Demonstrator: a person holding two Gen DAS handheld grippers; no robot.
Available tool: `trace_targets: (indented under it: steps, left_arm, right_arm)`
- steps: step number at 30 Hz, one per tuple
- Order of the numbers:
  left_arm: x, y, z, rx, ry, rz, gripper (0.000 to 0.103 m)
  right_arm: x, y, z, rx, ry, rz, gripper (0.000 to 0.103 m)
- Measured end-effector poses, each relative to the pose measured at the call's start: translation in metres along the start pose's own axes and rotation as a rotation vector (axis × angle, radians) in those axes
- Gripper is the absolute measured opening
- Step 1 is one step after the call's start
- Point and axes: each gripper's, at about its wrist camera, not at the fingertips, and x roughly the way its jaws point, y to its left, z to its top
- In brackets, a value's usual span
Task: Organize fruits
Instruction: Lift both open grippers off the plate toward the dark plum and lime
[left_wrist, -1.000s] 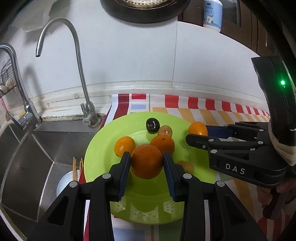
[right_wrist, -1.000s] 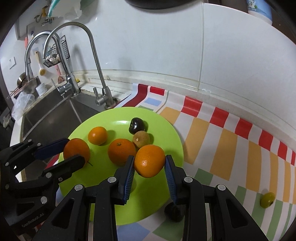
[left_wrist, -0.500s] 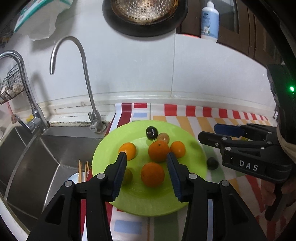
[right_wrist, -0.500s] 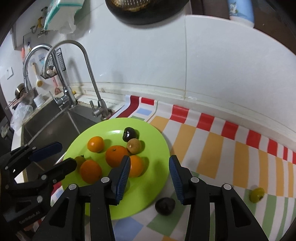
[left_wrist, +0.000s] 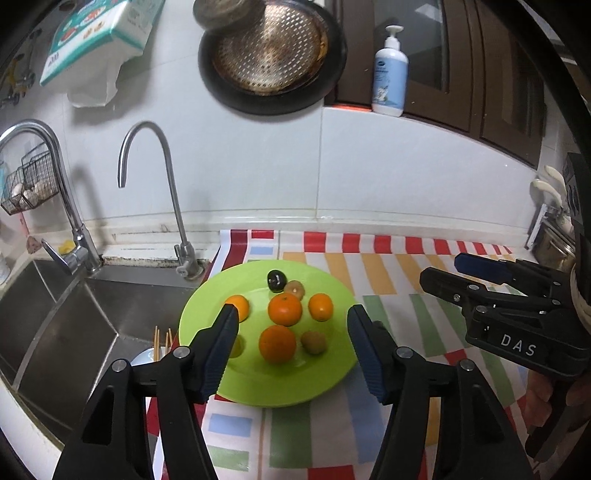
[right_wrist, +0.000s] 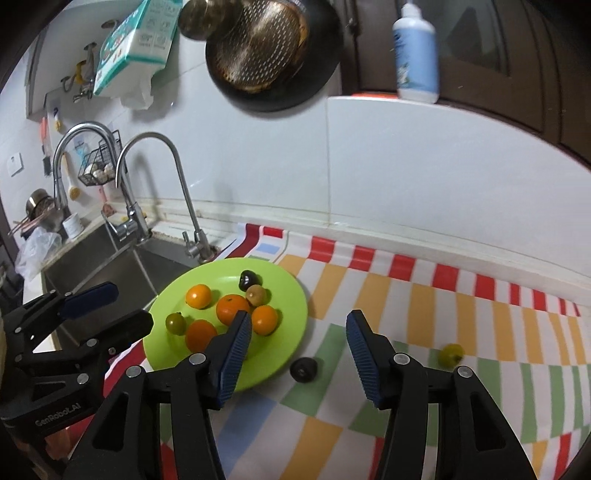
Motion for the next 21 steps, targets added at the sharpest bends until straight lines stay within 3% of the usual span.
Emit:
trace_targets:
  steps: [3,12,21]
  left_arm:
    - [-0.009,-0.007,-0.001,0.009,-0.014,-0.003,0.066]
    - [-0.033,-0.027,-0.003,0.014,-0.045,-0.019,0.081]
    - [-0.038,-0.047,-0.008,-0.033,-0.044,-0.021,0.085]
  right_arm:
    - [-0.015,-0.005,-0.004,0.014,-0.017,-0.028,0.061]
    - [-0.050,-0.017,-0.015,0.040,-0.054,-0.082,0.064]
    - [-0.068,-0.035,-0.025,0.058,-0.065,-0.132,0.065]
